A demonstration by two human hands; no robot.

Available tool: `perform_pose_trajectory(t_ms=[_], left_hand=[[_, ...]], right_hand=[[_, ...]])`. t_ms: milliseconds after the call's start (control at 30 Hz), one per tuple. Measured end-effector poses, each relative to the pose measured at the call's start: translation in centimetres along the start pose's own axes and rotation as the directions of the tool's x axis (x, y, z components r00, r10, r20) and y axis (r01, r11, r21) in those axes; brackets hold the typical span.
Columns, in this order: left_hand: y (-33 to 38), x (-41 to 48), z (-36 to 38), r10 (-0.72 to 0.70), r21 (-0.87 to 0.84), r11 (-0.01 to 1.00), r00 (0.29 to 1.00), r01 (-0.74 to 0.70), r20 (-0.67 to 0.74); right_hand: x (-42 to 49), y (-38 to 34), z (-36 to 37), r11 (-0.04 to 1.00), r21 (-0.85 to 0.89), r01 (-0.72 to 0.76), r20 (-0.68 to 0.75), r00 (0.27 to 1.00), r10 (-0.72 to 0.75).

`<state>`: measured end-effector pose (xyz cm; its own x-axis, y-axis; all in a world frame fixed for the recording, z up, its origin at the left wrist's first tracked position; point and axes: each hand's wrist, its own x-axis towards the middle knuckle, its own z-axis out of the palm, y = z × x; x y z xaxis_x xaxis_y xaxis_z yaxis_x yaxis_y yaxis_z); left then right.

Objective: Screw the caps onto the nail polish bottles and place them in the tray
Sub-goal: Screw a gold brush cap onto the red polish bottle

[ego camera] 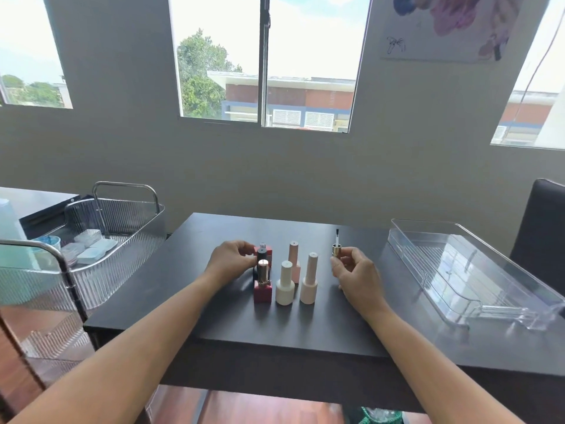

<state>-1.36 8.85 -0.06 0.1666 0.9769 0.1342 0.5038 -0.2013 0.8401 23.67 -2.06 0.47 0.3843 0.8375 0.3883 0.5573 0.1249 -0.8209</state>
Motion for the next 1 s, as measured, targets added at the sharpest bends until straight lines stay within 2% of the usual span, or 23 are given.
perform_pose_trajectory(t_ms=[133,233,400,533,700,1000], left_hand=[[0.4,-0.4,-0.7,-0.024,-0.108,0.994,1.0,0.023,-0.011],[1.3,-0.9,-1.8,-0.019,-0.247,0.969,0.999,0.009,-0.037],[4.0,-3.2,-4.5,0.08,-0.34,0.932,0.988,-0.122,-0.135],[6.4,-5.5,-5.7,0.203,-0.317,0.912,0.959,-0.259,-0.199],[7.7,-7.3,-5.5,0.323,-0.249,0.898,0.927,-0.364,-0.189],[8.6,-8.5,-4.7,0.386,-0.211,0.884,0.906,-0.417,-0.174]], right_hand=[[-0.2,-0.3,-0.4,1.0,0.029,0.001,-0.03,1.0,0.0],[-0.5,-0.9,-1.0,0.993,0.114,0.024,-0.063,0.998,-0.016],[-1.4,-3.4,-2.7,0.967,0.243,0.074,-0.123,0.991,-0.045],[-1.9,-7.3,-4.1,0.934,0.307,0.182,-0.102,0.982,-0.157],[-2.8,-10.7,-4.9,0.918,0.223,0.328,-0.055,0.945,-0.324],[-3.7,-10.9,-4.9,0.909,0.018,0.417,-0.001,0.909,-0.417]])
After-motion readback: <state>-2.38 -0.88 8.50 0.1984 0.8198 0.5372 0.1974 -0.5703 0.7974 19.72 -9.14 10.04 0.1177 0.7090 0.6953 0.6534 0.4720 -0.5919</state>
